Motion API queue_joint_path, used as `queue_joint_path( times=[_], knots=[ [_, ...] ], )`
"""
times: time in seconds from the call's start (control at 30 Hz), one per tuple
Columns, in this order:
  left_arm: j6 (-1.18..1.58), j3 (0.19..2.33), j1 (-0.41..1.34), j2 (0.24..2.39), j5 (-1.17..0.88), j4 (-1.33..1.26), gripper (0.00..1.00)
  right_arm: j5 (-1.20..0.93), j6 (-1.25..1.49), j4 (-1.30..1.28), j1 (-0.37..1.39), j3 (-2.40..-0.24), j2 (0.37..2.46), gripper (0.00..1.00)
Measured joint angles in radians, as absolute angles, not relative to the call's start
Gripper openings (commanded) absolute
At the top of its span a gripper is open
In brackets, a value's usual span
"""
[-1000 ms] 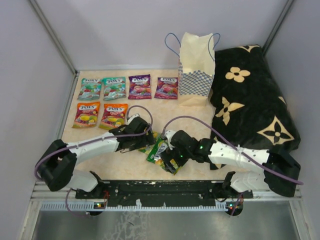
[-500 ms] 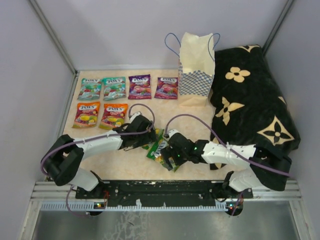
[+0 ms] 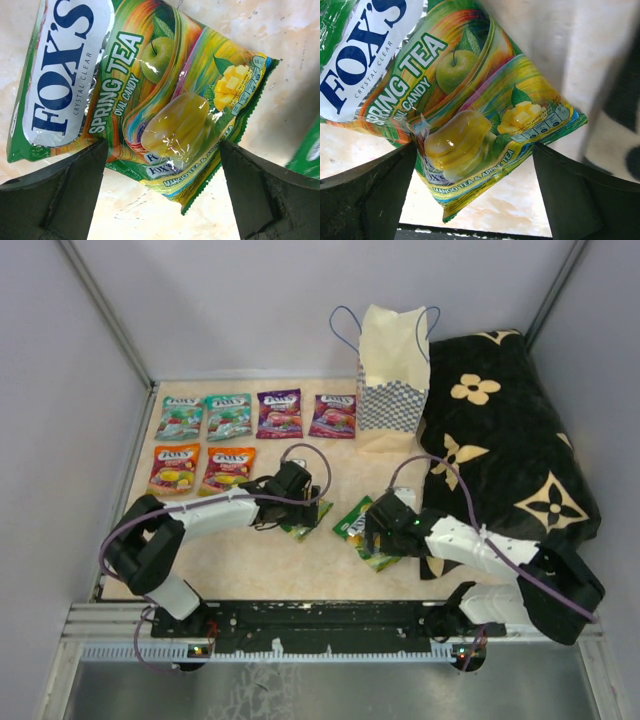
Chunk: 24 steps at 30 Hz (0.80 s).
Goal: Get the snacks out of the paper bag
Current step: Move the snack to the center of the board.
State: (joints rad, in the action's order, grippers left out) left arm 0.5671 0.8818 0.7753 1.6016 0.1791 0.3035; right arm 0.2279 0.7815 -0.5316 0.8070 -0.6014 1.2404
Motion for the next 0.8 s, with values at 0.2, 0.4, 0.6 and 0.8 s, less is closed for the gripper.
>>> queue_joint_path(
  times=[0.2, 0.4, 0.6, 0.8],
  knots=[
    [0.424, 0.891, 0.775, 1.615, 0.183, 0.314, 0.98, 0.235, 0.844, -0.567, 0.703, -0.551, 1.135, 0.99],
    [0.228, 0.891, 0.786, 1.614, 0.208, 0.315, 1.00, 0.204, 0.868, -0.533, 0.697, -0.595, 1.214, 0.99],
    [-0.002, 0.897, 0.792, 1.561, 0.316, 0.337, 1.00, 0.122, 0.808, -0.471, 0.697, -0.679, 1.226, 0.99],
    [-0.081, 0.988, 0.790, 1.456, 0.348, 0.337, 0.99, 0.092, 0.684, -0.476, 0.697, -0.796, 1.181, 0.88]
  ],
)
